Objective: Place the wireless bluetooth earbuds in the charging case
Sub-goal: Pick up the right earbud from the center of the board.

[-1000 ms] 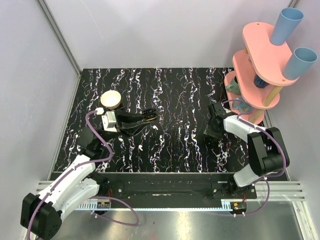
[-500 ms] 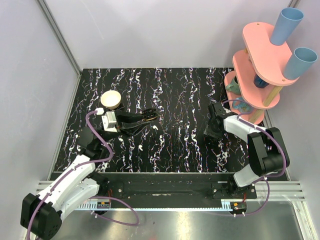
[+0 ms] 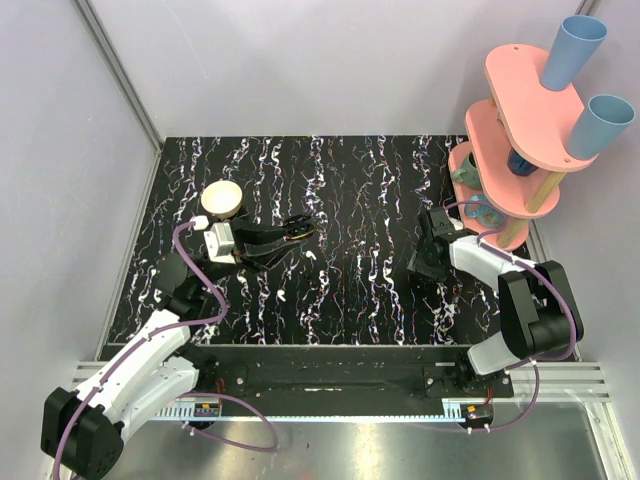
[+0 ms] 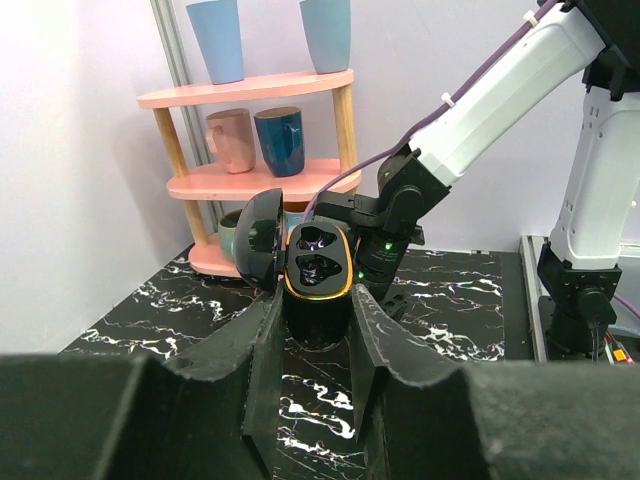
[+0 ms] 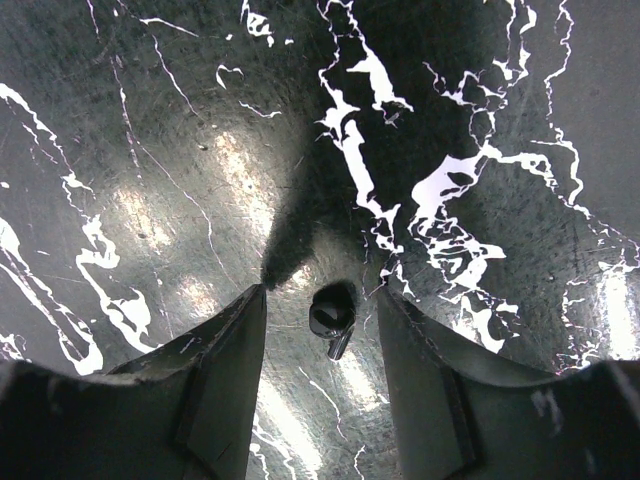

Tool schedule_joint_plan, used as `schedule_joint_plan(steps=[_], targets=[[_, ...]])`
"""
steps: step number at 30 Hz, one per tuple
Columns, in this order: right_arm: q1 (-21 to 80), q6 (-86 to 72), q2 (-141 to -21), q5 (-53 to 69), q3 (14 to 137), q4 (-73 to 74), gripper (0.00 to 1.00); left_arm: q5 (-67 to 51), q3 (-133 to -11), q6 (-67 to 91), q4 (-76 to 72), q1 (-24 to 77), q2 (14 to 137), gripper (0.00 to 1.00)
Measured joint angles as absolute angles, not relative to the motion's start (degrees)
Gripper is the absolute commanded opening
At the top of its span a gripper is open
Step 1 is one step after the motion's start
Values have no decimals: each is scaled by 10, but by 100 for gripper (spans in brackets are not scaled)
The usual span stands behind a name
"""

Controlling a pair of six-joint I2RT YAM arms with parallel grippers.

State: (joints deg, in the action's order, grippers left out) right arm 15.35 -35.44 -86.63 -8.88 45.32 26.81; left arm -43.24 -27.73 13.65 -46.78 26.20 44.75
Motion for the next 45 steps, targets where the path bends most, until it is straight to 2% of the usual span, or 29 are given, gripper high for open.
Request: schedule_joint_plan(steps=[32,39,42,45], targets=[[181,-335,-886,-114,474,307,55,-425,-289,58,-386,262,435,0],[181,-335,-899,-115,487,312,50,-424,-289,58,-385,262,436,0],[182,-335,-900,-115,488,311,42,-424,-289,58,-385,262,436,0],[182,-335,-900,-116,488,311,43,-423,-289,58,-385,262,436,0]])
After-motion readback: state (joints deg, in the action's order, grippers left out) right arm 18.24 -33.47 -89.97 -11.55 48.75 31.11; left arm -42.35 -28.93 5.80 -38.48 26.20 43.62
